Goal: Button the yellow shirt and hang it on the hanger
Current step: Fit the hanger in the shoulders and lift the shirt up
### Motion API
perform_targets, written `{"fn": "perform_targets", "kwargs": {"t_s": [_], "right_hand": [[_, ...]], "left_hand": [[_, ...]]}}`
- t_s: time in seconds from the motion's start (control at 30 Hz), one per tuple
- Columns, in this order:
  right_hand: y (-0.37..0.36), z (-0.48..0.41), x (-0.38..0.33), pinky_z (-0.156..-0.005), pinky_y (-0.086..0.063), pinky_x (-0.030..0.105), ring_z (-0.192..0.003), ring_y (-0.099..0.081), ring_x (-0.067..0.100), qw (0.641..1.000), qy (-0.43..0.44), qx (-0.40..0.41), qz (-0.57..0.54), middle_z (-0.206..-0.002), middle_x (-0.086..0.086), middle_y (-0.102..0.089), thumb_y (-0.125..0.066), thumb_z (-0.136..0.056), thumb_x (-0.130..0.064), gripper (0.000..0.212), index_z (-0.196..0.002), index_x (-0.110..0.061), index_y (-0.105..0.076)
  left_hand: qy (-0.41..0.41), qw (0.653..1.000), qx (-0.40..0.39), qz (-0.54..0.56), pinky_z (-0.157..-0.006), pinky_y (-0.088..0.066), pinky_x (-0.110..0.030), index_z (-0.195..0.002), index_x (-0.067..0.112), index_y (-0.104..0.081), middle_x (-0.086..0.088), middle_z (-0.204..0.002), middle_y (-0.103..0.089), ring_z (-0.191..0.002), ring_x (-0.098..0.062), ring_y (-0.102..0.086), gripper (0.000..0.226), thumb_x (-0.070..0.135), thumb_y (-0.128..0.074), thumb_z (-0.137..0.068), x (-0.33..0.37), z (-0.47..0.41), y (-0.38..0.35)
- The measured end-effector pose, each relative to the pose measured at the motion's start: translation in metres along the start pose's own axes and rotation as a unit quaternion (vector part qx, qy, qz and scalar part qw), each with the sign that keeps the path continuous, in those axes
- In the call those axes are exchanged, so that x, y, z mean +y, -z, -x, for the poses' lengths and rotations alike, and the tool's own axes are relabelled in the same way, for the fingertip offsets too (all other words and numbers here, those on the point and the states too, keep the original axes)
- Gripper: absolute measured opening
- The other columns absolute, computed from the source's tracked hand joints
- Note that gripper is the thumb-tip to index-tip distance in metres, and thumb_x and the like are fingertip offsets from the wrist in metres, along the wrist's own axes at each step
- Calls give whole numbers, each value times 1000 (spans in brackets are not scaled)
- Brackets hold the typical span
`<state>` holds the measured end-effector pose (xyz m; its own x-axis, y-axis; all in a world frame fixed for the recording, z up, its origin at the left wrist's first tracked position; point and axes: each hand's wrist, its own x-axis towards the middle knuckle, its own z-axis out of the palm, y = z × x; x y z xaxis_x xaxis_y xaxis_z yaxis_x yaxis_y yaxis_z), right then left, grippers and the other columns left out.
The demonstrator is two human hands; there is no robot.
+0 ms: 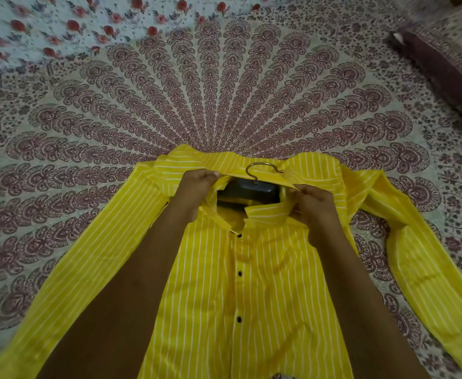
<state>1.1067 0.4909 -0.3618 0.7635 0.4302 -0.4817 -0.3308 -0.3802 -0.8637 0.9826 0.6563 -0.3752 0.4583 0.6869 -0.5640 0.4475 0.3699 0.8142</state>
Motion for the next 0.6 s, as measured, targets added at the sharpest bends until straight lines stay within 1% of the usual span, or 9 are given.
{"fn": "perform_targets", "kwargs": {"t_s": [0.07, 0.17, 0.27, 0.33, 0.37, 0.47, 0.53, 0.57, 0.6], "right_hand": [[3, -3, -6, -62, -44, 26, -65, -53, 13, 997, -51, -50, -21, -69, 2, -56, -49, -91, -6, 26, -72, -20, -60], [5, -10, -7, -61, -41, 20, -68, -53, 5, 997, 10, -72, 14, -71, -6, -61, -51, -92, -13, 22, -78, -25, -63], [6, -14, -6, -59, -40, 8, -61, -53, -11, 995, 57, -72, 30, -58, -19, -63, -58, -89, -17, 22, -69, -24, -64], [6, -15, -8, -60, -39, 4, -62, -53, -11, 996, 67, -64, 16, -61, -15, -62, -58, -89, -17, 23, -66, -20, -63], [6, -16, -8, -62, -40, 6, -65, -53, -6, 996, 65, -59, 10, -66, -8, -61, -58, -89, -17, 23, -67, -17, -62], [2, -16, -7, -67, -37, 27, -70, -47, 13, 998, 42, -39, 3, -72, 7, -53, -55, -91, -22, 24, -70, -12, -59], [-2, -14, -10, -63, -32, 30, -65, -40, 16, 999, 32, -17, 19, -66, 9, -45, -51, -94, -23, 27, -69, -12, -54], [-4, -13, -12, -64, -34, 31, -64, -41, 20, 999, 25, -12, 29, -67, 14, -43, -48, -95, -24, 28, -72, -8, -54], [-5, -12, -13, -67, -38, 34, -68, -47, 25, 999, 15, -10, 38, -71, 20, -46, -46, -96, -24, 29, -77, -4, -55]], "left_hand": [[1, 1000, 0, -11, -87, -44, -39, -70, 20, -64, -8, -84, -62, -94, -22, -56, 21, 18, -57, -90, 2, -2, -3], [-3, 999, 1, -37, -85, -42, -36, -73, 19, -64, -9, -93, -62, -96, -22, -56, 19, 19, -57, -90, 8, -3, -4], [-36, 997, -23, -58, -86, -41, -32, -90, 15, -66, -5, -101, -62, -101, -18, -55, 16, 21, -52, -94, 14, 1, -3], [-59, 994, -58, -70, -90, -39, -31, -98, 17, -65, -2, -108, -61, -107, -13, -53, 18, 22, -48, -96, 16, 4, -1], [-63, 992, -77, -80, -91, -38, -31, -100, 16, -64, -1, -111, -59, -111, -13, -51, 19, 22, -46, -96, 16, 4, 1], [-41, 988, -120, -88, -91, -36, -31, -102, 11, -63, -4, -113, -60, -120, -20, -50, 23, 24, -44, -97, 16, 6, 7], [-29, 988, -119, -94, -94, -30, -31, -109, 8, -61, -8, -125, -57, -129, -21, -43, 27, 25, -44, -97, 17, 7, 7], [-21, 988, -114, -97, -93, -27, -30, -115, 6, -58, -7, -129, -53, -129, -17, -41, 31, 25, -44, -97, 17, 7, 7], [-18, 989, -106, -100, -92, -25, -29, -118, 6, -57, -5, -125, -53, -123, -13, -42, 31, 25, -43, -97, 17, 6, 8]]}}
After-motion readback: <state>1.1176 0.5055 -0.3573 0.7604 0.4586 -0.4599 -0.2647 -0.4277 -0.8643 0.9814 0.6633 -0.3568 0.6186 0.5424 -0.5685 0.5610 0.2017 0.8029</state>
